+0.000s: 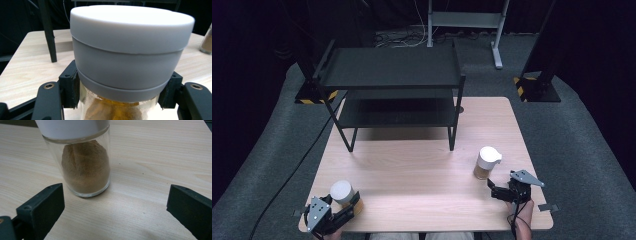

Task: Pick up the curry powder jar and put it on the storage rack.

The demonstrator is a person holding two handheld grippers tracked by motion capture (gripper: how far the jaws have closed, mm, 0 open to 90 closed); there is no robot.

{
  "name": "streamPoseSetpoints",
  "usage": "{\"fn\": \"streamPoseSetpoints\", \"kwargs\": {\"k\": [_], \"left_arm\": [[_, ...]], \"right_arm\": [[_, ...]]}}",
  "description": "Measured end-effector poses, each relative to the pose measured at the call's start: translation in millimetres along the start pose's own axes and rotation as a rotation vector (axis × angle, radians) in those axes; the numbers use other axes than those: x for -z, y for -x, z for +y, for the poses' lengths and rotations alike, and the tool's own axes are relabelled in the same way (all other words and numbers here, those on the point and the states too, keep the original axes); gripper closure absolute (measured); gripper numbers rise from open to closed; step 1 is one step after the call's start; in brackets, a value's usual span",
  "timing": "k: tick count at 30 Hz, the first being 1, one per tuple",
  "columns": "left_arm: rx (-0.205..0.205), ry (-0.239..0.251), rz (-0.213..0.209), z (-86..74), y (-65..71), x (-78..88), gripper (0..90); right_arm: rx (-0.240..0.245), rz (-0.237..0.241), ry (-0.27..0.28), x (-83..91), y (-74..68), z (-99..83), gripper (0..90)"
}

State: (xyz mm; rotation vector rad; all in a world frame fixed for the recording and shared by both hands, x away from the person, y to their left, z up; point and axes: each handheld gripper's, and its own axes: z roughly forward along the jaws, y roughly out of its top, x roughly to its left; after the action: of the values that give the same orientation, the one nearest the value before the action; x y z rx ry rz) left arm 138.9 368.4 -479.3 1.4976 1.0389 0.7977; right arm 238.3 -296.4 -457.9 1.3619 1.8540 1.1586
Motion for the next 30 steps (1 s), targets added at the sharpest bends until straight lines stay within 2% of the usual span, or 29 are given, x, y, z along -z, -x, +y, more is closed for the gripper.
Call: {"fn": "streamPoseSetpoints", "kwargs": {"k": [6,11,15,30], "left_arm": [[-0.026,0.006,-0.030,11.6,-0.9,-3.2,34.6],[-0.020,0.003,-0.047,16.3,-2.7,-7.2,34.6],[-0.036,-0.002,-0.062,21.9,-4.0,-11.2,34.7],[-0.069,0.002,-0.082,36.5,-8.1,-16.9,34.9]], "right_arm": [[-0.005,0.002,0.003,0.2,0.9,-0.6,0.1],[-0.011,0.010,0.001,-0.2,3.0,-0.1,0.0],[-0.013,0.011,0.004,-0.2,3.4,-0.4,0.0],[-0.017,0.018,0.006,-0.3,5.0,-0.9,0.0]]}}
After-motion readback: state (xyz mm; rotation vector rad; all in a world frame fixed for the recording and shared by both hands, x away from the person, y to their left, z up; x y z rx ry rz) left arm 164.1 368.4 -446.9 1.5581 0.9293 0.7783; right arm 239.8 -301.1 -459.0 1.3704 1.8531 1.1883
